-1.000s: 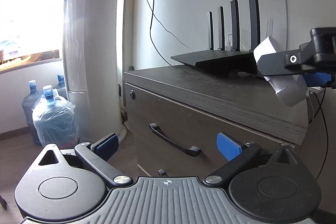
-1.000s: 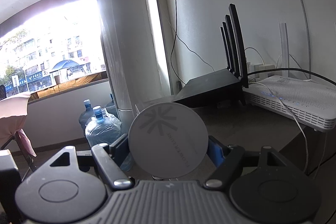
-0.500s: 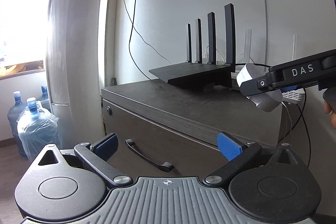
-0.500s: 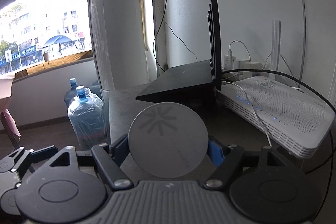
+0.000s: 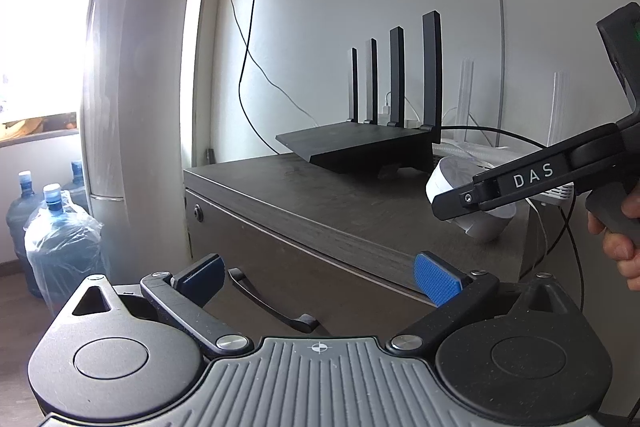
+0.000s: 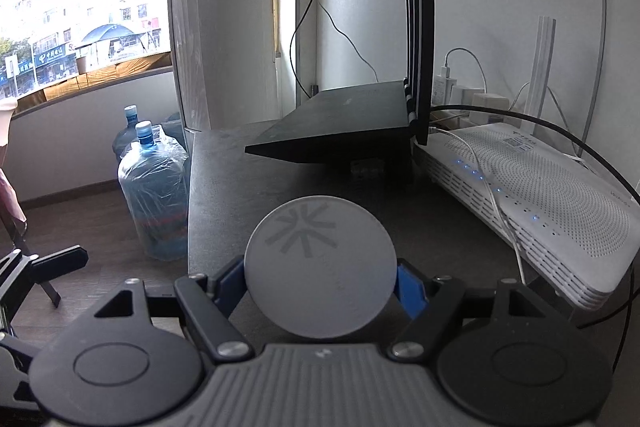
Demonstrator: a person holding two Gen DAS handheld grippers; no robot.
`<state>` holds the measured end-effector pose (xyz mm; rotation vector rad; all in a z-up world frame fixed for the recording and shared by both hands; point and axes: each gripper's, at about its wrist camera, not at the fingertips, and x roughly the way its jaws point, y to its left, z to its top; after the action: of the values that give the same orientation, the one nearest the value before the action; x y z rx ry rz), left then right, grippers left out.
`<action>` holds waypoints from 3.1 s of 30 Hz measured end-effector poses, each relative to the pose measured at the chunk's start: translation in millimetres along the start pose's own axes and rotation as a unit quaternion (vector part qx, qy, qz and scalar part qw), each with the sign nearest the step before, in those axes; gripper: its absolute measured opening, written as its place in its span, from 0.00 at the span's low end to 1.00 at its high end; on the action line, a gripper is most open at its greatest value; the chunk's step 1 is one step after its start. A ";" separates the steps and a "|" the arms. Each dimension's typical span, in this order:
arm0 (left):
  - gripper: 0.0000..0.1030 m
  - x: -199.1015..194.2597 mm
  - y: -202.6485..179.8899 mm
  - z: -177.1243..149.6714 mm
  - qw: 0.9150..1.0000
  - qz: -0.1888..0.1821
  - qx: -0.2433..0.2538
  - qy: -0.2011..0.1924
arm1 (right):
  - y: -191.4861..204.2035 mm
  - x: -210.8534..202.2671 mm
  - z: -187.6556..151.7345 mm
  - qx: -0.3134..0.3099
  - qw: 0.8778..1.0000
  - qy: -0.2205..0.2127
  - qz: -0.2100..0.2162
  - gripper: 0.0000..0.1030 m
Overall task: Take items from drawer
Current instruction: 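Lower the white jar onto the cabinet top and open the right tool, then pull the open right tool back from the white jar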
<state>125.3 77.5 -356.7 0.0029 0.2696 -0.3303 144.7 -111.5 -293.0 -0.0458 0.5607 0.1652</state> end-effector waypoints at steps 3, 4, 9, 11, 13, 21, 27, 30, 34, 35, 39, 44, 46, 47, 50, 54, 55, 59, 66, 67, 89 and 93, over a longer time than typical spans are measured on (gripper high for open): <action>1.00 -1.5 -1.1 0.0 1.000 -0.003 0.002 -0.001 | 2.2 2.4 -0.8 -0.001 1.000 0.002 -0.003 0.76; 1.00 -1.9 -1.5 0.0 1.000 -0.004 0.002 -0.001 | 3.1 3.5 -0.8 -0.002 1.000 0.004 -0.004 0.76; 1.00 -2.5 -2.9 -1.1 1.000 -0.004 0.002 0.001 | 7.7 8.2 -2.9 -0.010 1.000 0.011 -0.012 0.76; 1.00 -3.1 -3.4 -2.1 1.000 -0.005 0.003 0.003 | 7.9 9.6 -3.5 -0.008 1.000 0.013 -0.012 0.76; 1.00 -3.2 -3.0 -0.7 1.000 -0.006 0.002 0.004 | 8.9 11.0 -3.9 -0.009 1.000 0.015 -0.014 0.76; 1.00 -4.4 -1.6 -3.1 1.000 -0.007 -0.001 0.006 | 12.8 14.6 -7.3 -0.012 1.000 0.004 -0.022 0.76; 1.00 -5.4 -1.1 -4.2 1.000 -0.006 -0.002 0.008 | 15.5 9.4 -7.1 -0.019 0.999 -0.022 -0.029 0.84; 1.00 -5.9 -1.5 -4.6 1.000 -0.008 -0.003 0.009 | 13.7 4.2 -7.8 -0.013 0.999 -0.038 -0.027 0.87; 1.00 -6.5 -2.5 -4.3 1.000 -0.005 -0.003 0.010 | 16.5 -9.3 -12.9 -0.005 0.997 -0.076 -0.034 0.95; 1.00 -7.0 -2.5 -3.9 1.000 -0.003 -0.003 0.010 | 18.0 -13.1 -14.9 -0.002 0.995 -0.088 -0.037 0.96; 1.00 -9.8 -0.6 -2.9 1.000 0.004 -0.004 0.010 | 26.0 -25.6 -21.3 0.006 0.991 -0.125 -0.039 0.97; 1.00 -15.1 2.4 -1.0 1.000 0.008 -0.008 0.009 | 33.1 -38.9 -29.4 0.017 0.987 -0.158 -0.033 0.98; 1.00 -17.6 3.4 -0.2 1.000 0.009 -0.010 0.007 | 35.0 -43.5 -32.4 0.024 0.985 -0.166 -0.029 0.98; 1.00 -18.7 3.8 0.2 1.000 0.010 -0.011 0.007 | 35.7 -46.0 -33.9 0.028 0.985 -0.171 -0.027 0.98; 1.00 -21.6 6.6 1.2 1.000 0.015 -0.023 0.005 | 36.7 -53.1 -38.3 0.039 0.981 -0.189 -0.024 0.98; 1.00 -27.3 8.5 0.9 0.999 0.019 -0.030 -0.002 | 37.2 -59.7 -46.7 0.050 0.974 -0.219 -0.022 1.00; 1.00 -29.5 8.3 0.9 0.999 0.023 -0.029 -0.004 | 37.6 -60.1 -48.2 0.052 0.973 -0.222 -0.020 1.00; 1.00 -40.3 8.9 3.4 0.999 0.041 -0.018 -0.013 | 40.0 -62.4 -53.0 0.064 0.970 -0.235 -0.010 1.00; 1.00 -58.4 18.2 9.5 0.996 0.078 -0.027 -0.028 | 46.0 -66.8 -55.1 0.090 0.967 -0.240 0.010 1.00; 1.00 -60.0 18.9 9.7 0.996 0.081 -0.028 -0.029 | 47.0 -67.4 -56.2 0.089 0.966 -0.241 0.010 1.00; 1.00 -64.9 18.5 -5.5 0.996 0.071 -0.049 -0.027 | 54.3 -75.9 -76.4 0.092 0.970 -0.224 -0.006 1.00; 1.00 -61.0 14.7 -5.8 0.996 0.072 -0.049 -0.016 | 54.2 -74.1 -80.0 0.093 0.971 -0.220 -0.006 1.00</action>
<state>72.9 111.1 -347.0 -0.0798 0.2529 -0.1738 31.8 -75.7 -321.2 0.1676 0.1313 0.1060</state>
